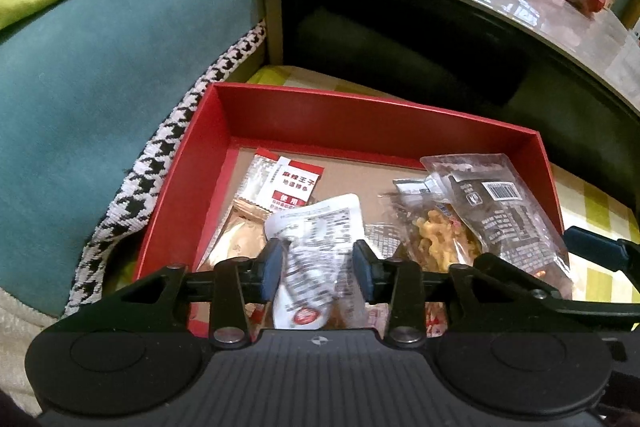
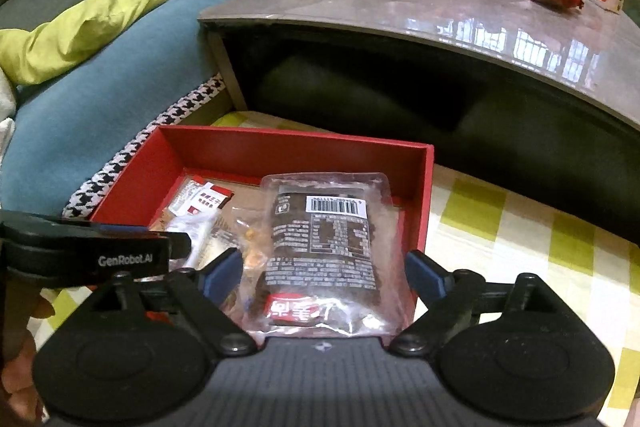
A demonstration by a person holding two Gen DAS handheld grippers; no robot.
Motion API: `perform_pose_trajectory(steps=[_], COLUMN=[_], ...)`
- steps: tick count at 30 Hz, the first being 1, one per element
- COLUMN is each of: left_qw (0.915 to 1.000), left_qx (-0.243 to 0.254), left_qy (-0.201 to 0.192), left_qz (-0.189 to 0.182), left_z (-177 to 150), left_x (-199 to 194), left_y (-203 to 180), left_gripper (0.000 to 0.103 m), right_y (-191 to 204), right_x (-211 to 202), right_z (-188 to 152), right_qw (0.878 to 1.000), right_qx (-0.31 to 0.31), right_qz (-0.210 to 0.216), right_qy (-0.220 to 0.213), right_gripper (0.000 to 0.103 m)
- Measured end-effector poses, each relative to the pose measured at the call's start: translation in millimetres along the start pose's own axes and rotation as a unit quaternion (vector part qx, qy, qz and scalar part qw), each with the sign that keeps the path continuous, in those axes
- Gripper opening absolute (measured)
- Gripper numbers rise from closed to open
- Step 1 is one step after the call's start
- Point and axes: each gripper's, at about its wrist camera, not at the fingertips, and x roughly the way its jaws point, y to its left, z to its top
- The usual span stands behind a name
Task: Organize snacks
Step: 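Open both tools to release the white packet and jerky bag into the box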
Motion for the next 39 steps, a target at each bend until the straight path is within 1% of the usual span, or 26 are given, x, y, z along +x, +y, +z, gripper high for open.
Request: perform_pose_trajectory(steps=[5, 12, 16, 25, 29, 35, 39], left_qw=[1.0, 1.0, 0.9999, 0.9997, 0.9995, 0.9987, 0.9983], left_qx=[-0.003, -0.007, -0.009, -0.022, -0.026, -0.022, -0.011], left_qy=[0.001, -0.003, -0.003, -0.008, -0.005, 0.006, 0.005], left_qz=[0.002, -0.003, -0.006, -0.012, -0.018, -0.045, -0.056], left_z=[0, 2, 2, 3, 3, -4, -12], left_x=[1, -2, -4, -9, -10, -16, -24], left_y=[2, 4, 5, 10, 11, 7, -1], left_gripper=[0.057, 0.068, 0.069, 0.073, 0.073, 0.073, 0.074], right_y=[0, 0, -2, -12, -15, -29, -48], right_x=[0, -2, -5, -22, -27, -50, -72], right_z=[0, 0, 1, 8, 7, -3, -19], right_qw=[1.0, 1.0, 1.0, 1.0, 1.0, 1.0, 0.999], right_qx=[-0.003, -0.002, 0.0, 0.02, 0.023, 0.023, 0.032], right_qz=[-0.004, -0.002, -0.002, 0.008, 0.01, -0.003, -0.01], right_qy=[0.003, 0.008, 0.008, -0.015, -0.014, -0.02, -0.015], right_gripper=[0.097, 0.097, 0.097, 0.097, 0.097, 0.097, 0.097])
